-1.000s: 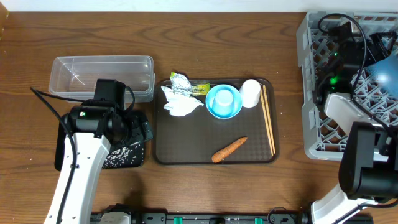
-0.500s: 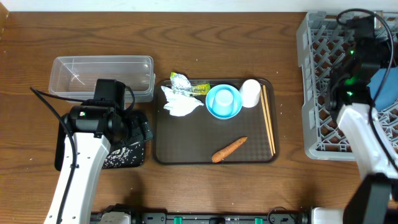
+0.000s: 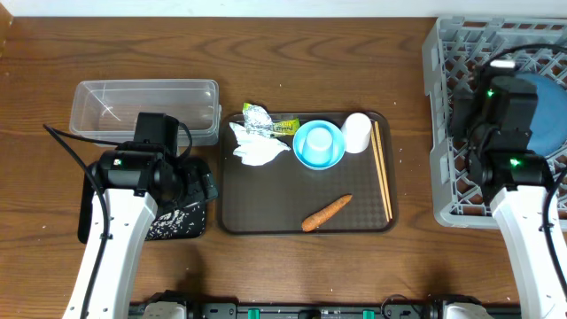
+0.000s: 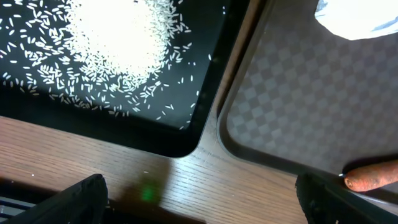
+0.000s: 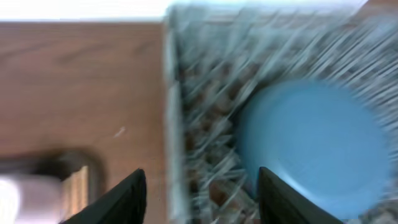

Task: Sort waste into correct bins and load items into the dishwasher rack
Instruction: 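Release the bowl upright in the rack and pull the right gripper back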

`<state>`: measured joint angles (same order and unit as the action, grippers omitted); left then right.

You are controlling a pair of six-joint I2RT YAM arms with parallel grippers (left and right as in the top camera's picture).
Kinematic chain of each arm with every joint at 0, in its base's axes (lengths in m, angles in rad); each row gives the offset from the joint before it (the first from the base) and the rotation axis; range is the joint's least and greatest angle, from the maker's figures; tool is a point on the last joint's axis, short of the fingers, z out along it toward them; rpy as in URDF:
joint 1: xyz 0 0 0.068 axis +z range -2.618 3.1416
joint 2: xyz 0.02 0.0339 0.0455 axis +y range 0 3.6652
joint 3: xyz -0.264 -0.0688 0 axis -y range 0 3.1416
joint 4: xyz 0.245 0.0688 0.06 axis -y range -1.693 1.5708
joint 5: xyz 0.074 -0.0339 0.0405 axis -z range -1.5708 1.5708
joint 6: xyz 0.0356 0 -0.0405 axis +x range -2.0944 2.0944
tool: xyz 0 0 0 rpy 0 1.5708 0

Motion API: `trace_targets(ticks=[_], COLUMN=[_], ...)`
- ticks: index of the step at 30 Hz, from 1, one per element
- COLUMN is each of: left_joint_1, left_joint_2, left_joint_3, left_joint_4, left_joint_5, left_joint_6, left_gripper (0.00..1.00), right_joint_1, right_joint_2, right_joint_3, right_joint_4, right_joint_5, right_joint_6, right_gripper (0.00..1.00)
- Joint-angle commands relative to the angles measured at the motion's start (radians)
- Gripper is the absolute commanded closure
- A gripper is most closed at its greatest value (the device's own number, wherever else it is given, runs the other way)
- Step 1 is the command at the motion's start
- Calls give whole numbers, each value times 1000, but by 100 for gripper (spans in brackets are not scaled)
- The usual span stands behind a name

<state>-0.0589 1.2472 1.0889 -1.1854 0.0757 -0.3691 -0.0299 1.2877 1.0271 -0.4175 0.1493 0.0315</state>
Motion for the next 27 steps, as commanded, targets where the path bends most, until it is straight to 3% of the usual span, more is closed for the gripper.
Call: trace_targets(ticks=[1,13,22,23,27], left_joint_1=[6,6,6,6,6], left_joint_2=[-9,-9,-9,-9,-9], left_joint_3=[12,12,12,12,12], left_joint_4=[-3,-3,-3,-3,-3], left_joint_5=[-5,-4,-5,-4,-5], left_joint_6=[2,2,2,2,2], left_gripper=[0,1,0,0,0], right_joint_1=[10,2,-31,-31,-30], right_joint_2=[35,191,350,365,407], right_joint_3=[0,0,0,0,0], right_joint_4=[-35,-29,-9,-8,-5], right_joint_5=[-73,-66,-68,-68,-71], right_joint_6=[125,-26,-29,-29,-29], right_gripper=[37,42,44,47,82])
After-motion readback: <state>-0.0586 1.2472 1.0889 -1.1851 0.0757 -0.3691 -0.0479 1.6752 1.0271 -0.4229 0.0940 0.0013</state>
